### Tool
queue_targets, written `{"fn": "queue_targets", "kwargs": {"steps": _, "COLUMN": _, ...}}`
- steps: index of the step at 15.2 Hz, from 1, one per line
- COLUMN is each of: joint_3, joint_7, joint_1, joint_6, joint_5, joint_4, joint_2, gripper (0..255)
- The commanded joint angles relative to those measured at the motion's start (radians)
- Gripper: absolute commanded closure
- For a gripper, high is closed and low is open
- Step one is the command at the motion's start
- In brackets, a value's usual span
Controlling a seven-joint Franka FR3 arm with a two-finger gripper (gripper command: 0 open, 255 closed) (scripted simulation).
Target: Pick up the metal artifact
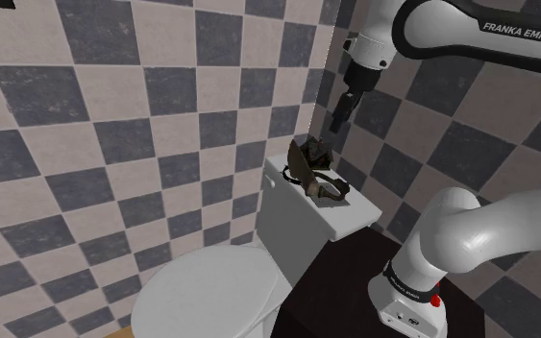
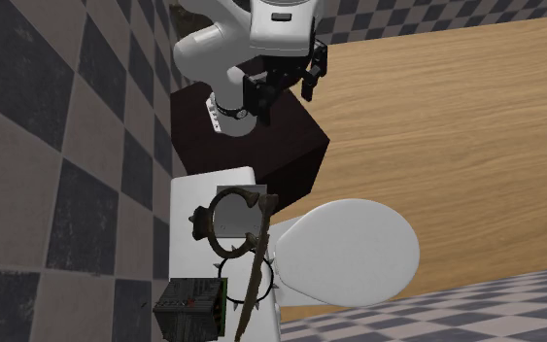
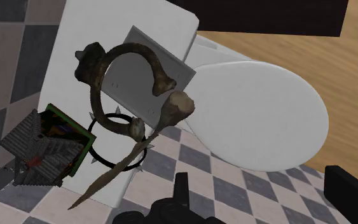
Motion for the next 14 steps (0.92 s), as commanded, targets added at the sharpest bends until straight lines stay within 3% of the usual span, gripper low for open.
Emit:
{"fn": "queue_targets", "kwargs": {"steps": 1, "joint_3": 0.000, "joint_7": 0.000, "joint_1": 0.000, "joint_6": 0.000, "joint_5": 0.000, "joint_4": 0.000, "joint_2": 0.000, "gripper": 0}}
{"fn": "queue_targets", "kwargs": {"steps": 8, "joint_3": -0.129, "joint_7": -0.126, "joint_1": -0.034, "joint_6": 0.193, "joint_5": -0.054, "joint_4": -0.155, "joint_2": 0.028, "gripper": 0}}
{"fn": "queue_targets", "kwargs": {"steps": 14, "joint_3": -0.249, "joint_7": -0.241, "joint_1": -0.062, "joint_6": 0.374, "joint_5": -0.094, "joint_4": -0.236, "joint_2": 0.121, "gripper": 0}}
